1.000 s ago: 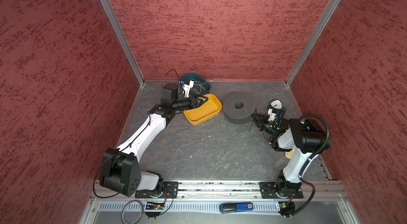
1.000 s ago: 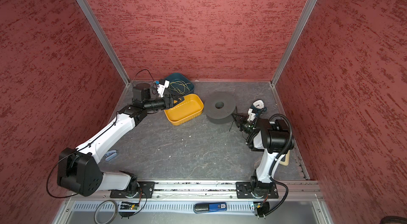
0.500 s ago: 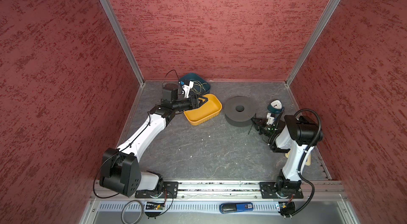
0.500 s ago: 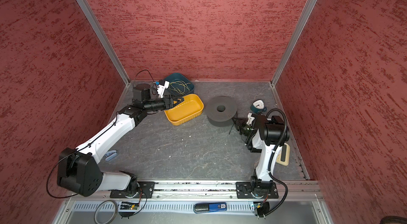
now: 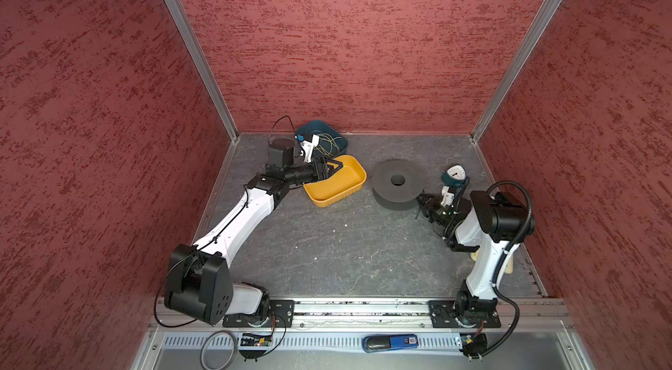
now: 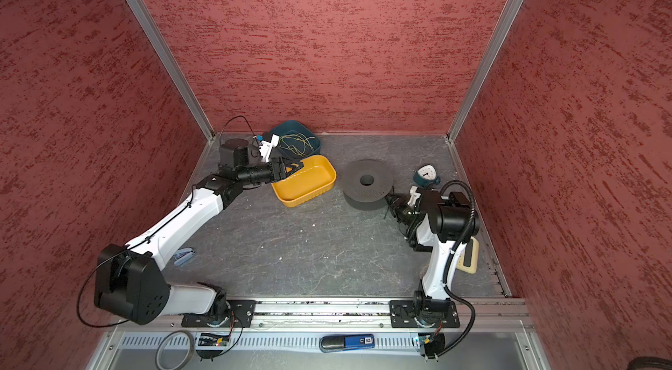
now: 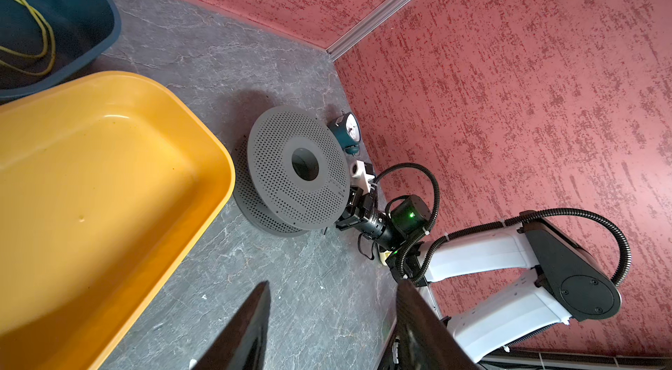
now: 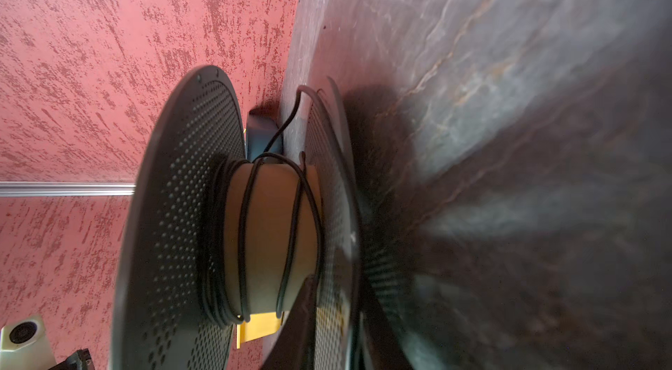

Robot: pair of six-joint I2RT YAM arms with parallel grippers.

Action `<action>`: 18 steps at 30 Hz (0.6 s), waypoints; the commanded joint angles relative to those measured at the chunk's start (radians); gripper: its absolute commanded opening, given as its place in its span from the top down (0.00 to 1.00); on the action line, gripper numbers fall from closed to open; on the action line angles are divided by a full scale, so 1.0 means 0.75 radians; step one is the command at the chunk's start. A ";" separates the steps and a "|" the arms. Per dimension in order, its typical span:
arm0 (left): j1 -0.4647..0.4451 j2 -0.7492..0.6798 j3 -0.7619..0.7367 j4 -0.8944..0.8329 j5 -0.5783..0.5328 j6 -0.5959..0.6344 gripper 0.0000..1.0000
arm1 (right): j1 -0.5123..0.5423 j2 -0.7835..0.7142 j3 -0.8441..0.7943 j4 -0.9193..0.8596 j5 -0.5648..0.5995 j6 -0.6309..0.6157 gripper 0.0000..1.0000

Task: Wrap the cables

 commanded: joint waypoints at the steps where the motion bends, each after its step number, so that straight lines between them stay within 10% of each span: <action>1: 0.007 -0.028 -0.015 0.024 -0.010 0.015 0.43 | -0.006 -0.023 -0.028 -0.006 0.032 -0.044 0.73; 18: 0.005 -0.027 -0.045 0.048 -0.007 0.008 0.44 | -0.004 -0.330 -0.103 -0.483 0.165 -0.293 0.52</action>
